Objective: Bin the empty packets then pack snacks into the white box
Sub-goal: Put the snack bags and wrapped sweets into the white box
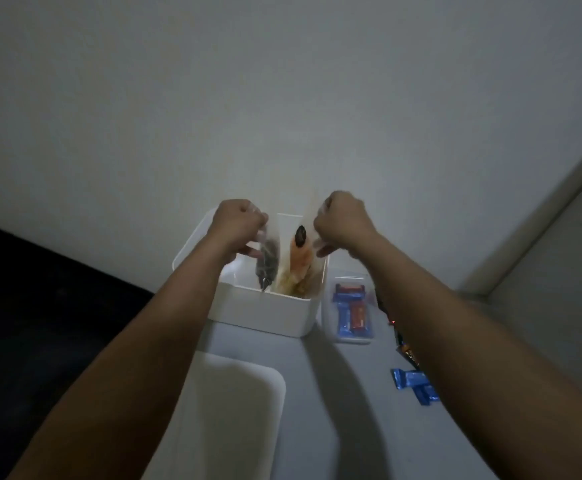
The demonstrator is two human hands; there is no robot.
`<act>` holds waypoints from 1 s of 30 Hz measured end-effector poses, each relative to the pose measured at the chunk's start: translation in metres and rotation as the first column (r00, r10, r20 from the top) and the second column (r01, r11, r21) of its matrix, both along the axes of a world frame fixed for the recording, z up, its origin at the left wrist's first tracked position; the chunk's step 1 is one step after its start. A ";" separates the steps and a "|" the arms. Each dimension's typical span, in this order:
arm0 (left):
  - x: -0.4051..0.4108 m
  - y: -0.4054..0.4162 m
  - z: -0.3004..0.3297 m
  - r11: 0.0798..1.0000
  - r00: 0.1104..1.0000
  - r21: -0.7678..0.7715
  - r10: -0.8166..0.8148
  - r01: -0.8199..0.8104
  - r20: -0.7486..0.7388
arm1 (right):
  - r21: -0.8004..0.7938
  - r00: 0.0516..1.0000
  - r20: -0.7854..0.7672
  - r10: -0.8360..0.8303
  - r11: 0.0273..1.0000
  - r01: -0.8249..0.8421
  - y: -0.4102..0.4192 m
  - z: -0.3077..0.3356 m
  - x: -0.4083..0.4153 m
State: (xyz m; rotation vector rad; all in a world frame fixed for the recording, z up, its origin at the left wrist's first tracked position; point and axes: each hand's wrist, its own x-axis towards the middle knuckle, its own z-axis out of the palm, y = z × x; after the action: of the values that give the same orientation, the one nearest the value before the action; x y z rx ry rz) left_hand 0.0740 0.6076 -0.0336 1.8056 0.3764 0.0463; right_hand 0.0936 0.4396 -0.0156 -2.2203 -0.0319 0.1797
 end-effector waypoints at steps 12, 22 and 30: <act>0.049 0.017 -0.055 0.986 0.987 -0.039 0.162 -0.161 0.005 | -0.151 0.981 -0.172 -0.094 0.986 0.068 0.029 -0.075 0.017; 0.043 0.004 -0.117 0.957 0.990 0.284 -0.020 0.060 -0.139 | -0.249 0.976 -0.189 -0.105 0.967 0.056 0.029 -0.094 0.023; 0.046 -0.002 -0.123 0.862 0.899 0.332 -0.267 0.384 -0.346 | -0.360 0.985 -0.158 -0.068 0.933 0.007 0.030 -0.093 0.026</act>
State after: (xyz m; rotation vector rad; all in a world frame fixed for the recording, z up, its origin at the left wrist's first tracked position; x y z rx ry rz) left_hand 0.1202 0.6056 -0.1566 2.2658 0.2680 -0.4177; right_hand 0.1197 0.4693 -0.1086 -2.5589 0.1480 0.3768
